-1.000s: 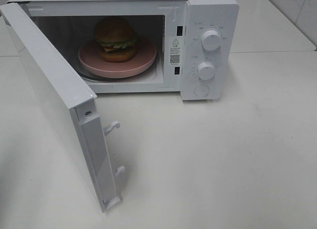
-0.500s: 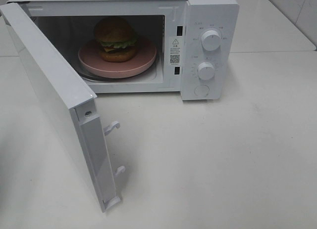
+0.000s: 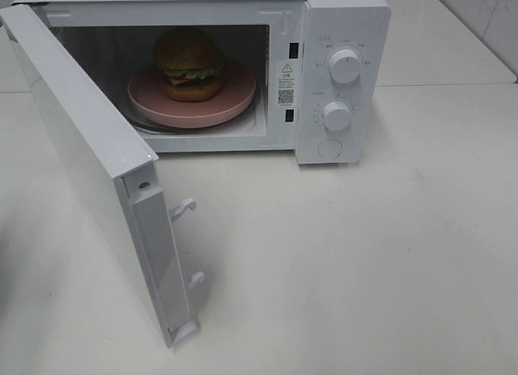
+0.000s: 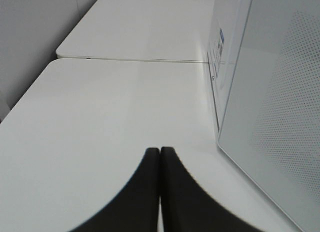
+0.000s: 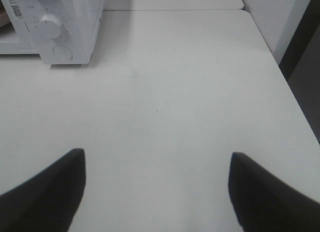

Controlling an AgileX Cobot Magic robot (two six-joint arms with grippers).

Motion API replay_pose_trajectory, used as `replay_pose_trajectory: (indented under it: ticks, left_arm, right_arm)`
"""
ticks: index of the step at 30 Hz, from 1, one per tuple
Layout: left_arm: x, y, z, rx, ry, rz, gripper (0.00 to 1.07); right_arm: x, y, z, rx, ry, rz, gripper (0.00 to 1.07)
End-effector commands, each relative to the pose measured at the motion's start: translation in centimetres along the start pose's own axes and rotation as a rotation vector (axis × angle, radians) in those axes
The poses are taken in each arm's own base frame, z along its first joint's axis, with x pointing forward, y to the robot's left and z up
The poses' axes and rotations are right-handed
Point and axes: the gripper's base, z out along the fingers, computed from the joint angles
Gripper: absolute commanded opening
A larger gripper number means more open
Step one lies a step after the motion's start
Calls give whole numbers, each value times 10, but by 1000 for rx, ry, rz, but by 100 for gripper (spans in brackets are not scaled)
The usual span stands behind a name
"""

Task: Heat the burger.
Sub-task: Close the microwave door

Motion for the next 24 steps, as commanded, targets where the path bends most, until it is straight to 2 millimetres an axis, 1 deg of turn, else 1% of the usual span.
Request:
replay_pose_trajectory:
  ticks: [1, 3, 6, 8, 9, 11, 12, 15, 17, 18, 20, 21, 22, 23, 24]
  left_arm:
    - [-6, -4, 7, 36, -30, 32, 0]
    - [-9, -12, 20, 128, -17, 129, 0]
    - [-9, -15, 23, 152, -15, 141, 0]
    - [-9, -20, 31, 214, -18, 151, 0]
    - [-9, -20, 31, 214, -18, 151, 0]
    - [-7, -28, 40, 302, -37, 167, 0]
    - [-7, -28, 40, 302, -37, 167, 0]
    - [-5, -32, 44, 347, -40, 200, 0]
    - [-2, -37, 52, 399, -14, 247, 0]
    - [-2, -37, 52, 399, -14, 247, 0]
    - [1, -47, 59, 458, 7, 212, 0]
    - [1, -47, 59, 458, 7, 212, 0]
    - [2, -52, 60, 476, 12, 215, 0]
    - [3, -61, 62, 509, 17, 233, 0]
    - [3, -61, 62, 509, 17, 233, 0]
  right_arm:
    - [1, 0, -4, 3, -33, 3, 76]
    - [1, 0, -4, 3, -33, 3, 76]
    - [1, 0, -4, 3, -33, 3, 76]
    - [1, 0, -4, 3, -33, 3, 76]
    - [1, 0, -4, 3, -33, 3, 76]
    - [1, 0, -4, 3, -33, 3, 76]
    - [1, 0, -4, 3, -33, 3, 76]
    - [1, 0, -4, 3, -33, 3, 76]
    - [1, 0, -4, 3, -33, 3, 76]
    - [1, 0, -4, 3, -33, 3, 76]
    - [1, 0, -4, 3, -33, 3, 76]
    - [1, 0, -4, 3, -33, 3, 76]
    - [1, 0, -4, 3, -33, 3, 76]
    - [1, 0, -4, 3, -33, 3, 76]
    - [1, 0, -4, 3, -33, 3, 76]
